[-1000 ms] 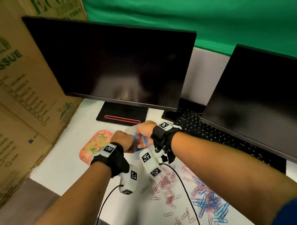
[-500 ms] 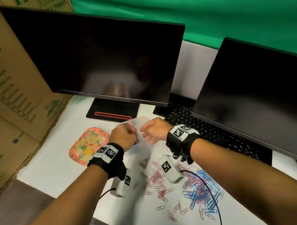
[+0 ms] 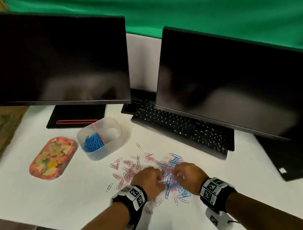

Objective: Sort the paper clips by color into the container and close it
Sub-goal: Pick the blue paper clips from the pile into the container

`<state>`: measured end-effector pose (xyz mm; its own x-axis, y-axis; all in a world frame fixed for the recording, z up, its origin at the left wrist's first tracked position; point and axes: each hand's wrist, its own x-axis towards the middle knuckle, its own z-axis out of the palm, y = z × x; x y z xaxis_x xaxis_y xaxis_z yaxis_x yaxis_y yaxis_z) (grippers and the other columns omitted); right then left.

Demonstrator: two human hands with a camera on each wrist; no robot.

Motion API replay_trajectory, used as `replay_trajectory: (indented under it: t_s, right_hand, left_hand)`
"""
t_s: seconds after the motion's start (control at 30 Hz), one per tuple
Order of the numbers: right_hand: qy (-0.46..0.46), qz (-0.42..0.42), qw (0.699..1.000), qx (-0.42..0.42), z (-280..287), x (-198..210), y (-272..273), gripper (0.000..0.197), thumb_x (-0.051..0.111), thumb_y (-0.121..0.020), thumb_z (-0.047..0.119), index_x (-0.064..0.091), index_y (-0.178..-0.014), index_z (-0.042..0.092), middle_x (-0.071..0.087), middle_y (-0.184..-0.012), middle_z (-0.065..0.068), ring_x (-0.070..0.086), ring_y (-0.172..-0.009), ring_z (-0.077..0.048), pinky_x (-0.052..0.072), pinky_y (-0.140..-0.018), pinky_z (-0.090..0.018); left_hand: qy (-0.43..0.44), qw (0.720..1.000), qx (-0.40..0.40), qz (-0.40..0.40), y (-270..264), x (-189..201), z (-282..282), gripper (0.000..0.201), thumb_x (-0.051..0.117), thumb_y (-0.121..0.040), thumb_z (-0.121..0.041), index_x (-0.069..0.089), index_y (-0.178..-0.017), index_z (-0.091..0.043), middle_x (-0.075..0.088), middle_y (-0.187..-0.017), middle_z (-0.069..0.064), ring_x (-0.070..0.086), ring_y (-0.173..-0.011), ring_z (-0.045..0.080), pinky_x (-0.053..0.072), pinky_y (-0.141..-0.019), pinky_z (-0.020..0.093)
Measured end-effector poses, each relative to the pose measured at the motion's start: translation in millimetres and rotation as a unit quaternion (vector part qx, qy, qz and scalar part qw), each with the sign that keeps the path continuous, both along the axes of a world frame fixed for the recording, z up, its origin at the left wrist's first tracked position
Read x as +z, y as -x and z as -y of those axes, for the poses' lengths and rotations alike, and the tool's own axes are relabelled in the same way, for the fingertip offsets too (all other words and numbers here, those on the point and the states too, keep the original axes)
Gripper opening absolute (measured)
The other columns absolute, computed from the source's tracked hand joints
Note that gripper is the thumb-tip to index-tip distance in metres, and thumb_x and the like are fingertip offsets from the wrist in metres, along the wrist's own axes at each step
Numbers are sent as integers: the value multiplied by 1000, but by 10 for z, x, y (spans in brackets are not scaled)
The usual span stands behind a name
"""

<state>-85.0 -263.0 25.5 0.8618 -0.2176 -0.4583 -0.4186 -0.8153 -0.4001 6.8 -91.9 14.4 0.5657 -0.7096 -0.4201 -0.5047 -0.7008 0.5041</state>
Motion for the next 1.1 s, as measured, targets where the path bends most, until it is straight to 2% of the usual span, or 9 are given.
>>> replay_trajectory:
  t_s: [0.07,0.17,0.37,0.5,0.63,0.73,0.87,1.0,1.1]
  right_hand:
    - [6,22,1000,21,-7,-42,160,31,51,-87,24,60,-115,33,60,-116,4,59,-105,-18,48,-90,-29]
    - [15,53,994,91,-45,-112,316,37,52,-90,23,58,-125,32,55,-122,1,52,-114,-17,45,-95,-28]
    - [38,75,992,94,50,-169,440,28,49,-92,22,65,-115,21,53,-116,-4,51,-110,-23,47,-88,-31]
    - [50,76,993,80,150,-168,484,28,50,-92,23,64,-116,22,54,-115,-3,52,-108,-23,47,-89,-30]
    - [49,102,990,80,112,-151,383,31,52,-90,24,63,-118,23,55,-117,-1,52,-109,-22,45,-93,-34]
    - [48,129,987,85,10,-129,260,28,52,-89,23,64,-114,22,57,-112,-2,52,-107,-23,45,-91,-33]
    - [64,133,982,119,-146,-150,97,25,51,-87,17,68,-105,18,61,-101,-6,56,-97,-27,49,-84,-35]
    - [102,87,979,156,-247,-253,42,23,81,-58,14,76,-75,27,64,-71,4,63,-66,-21,57,-59,-27]
    - [116,106,974,162,-289,-316,71,24,87,-49,20,76,-67,29,64,-68,8,64,-64,-16,57,-58,-23]
  left_hand:
    - [-26,999,-19,24,106,-83,80,48,63,-77,-57,58,-113,-27,60,-111,-2,60,-101,22,50,-84,31]
    - [-45,996,-45,56,217,-137,138,53,63,-80,-51,49,-124,-25,54,-117,2,58,-106,25,50,-86,36]
    - [-41,994,-50,83,145,-136,67,20,54,-90,-31,58,-105,-19,59,-110,3,58,-100,25,47,-82,34]
    - [-39,995,-42,77,85,-157,7,15,53,-91,-29,61,-97,-18,61,-103,2,58,-92,22,46,-76,31]
    - [-21,998,-9,61,42,-208,-25,18,49,-90,-23,66,-98,-22,66,-102,0,61,-93,22,50,-80,30]
    - [5,998,40,49,28,-209,-72,20,49,-91,-21,67,-100,-22,67,-100,-1,62,-92,21,50,-81,29]
    - [66,991,118,-7,-50,-188,-152,12,56,-88,-17,62,-83,-26,64,-78,-6,60,-74,16,52,-71,27]
    - [122,974,171,-80,-118,-142,-219,26,57,-87,-7,58,-90,-32,69,-76,-2,63,-69,15,51,-67,20]
    - [157,945,229,-172,-169,-171,-247,32,53,-86,0,63,-103,-25,71,-77,6,65,-65,14,49,-65,20]
